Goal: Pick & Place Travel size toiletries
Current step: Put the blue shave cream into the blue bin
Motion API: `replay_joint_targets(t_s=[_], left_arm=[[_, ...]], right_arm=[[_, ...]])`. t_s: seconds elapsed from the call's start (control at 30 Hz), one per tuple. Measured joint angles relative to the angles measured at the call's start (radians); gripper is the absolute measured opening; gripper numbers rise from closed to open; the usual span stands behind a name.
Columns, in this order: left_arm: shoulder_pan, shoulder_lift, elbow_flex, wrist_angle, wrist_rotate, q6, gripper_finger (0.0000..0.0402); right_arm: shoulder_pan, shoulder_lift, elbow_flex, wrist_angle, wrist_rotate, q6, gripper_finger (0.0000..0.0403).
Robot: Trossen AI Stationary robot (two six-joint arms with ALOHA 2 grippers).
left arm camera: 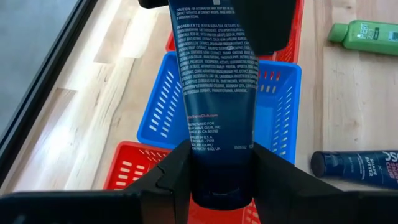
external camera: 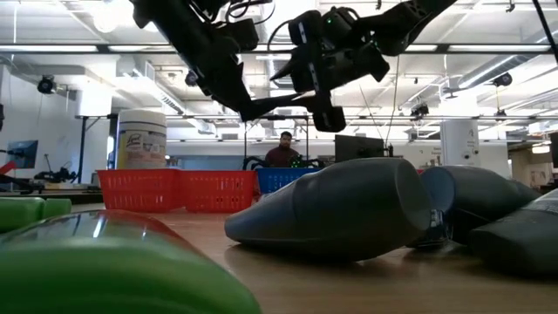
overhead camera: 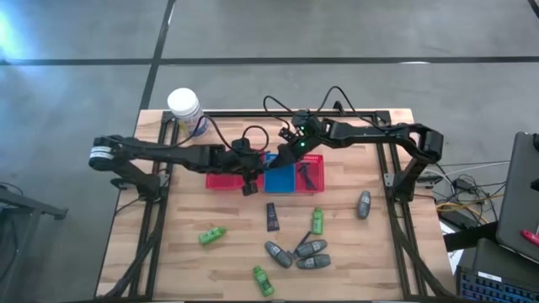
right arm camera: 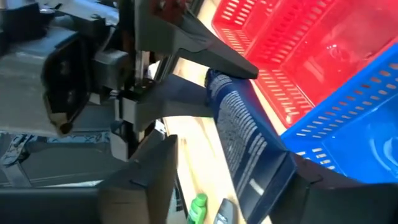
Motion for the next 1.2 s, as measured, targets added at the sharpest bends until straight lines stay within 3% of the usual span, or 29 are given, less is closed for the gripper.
replay_joint_targets(t_s=[0.43, 0.73, 0.97, 1.2], left_arm=[[0.011, 0.001, 0.000, 0.004, 0.003, -0.010, 0.0131], [0.012, 0.002, -0.001, -0.002, 0.042, -0.024, 0.0186], [0.011, 0.002, -0.001, -0.047, 0.106, -0.083, 0.0186], [-0.019, -0.013, -0.001, -0.201, 0.173, -0.199, 0.0187]], right_arm=[[-0.006, 0.001, -0.021, -0.004, 0.004, -0.010, 0.0102], [-0.039, -0.001, -0.021, -0.057, -0.003, -0.062, 0.0017], [-0.055, -0.001, 0.003, -0.195, -0.001, -0.150, 0.0019], [-0.078, -0.001, 0.079, -0.494, 0.046, -0.314, 0.0015]])
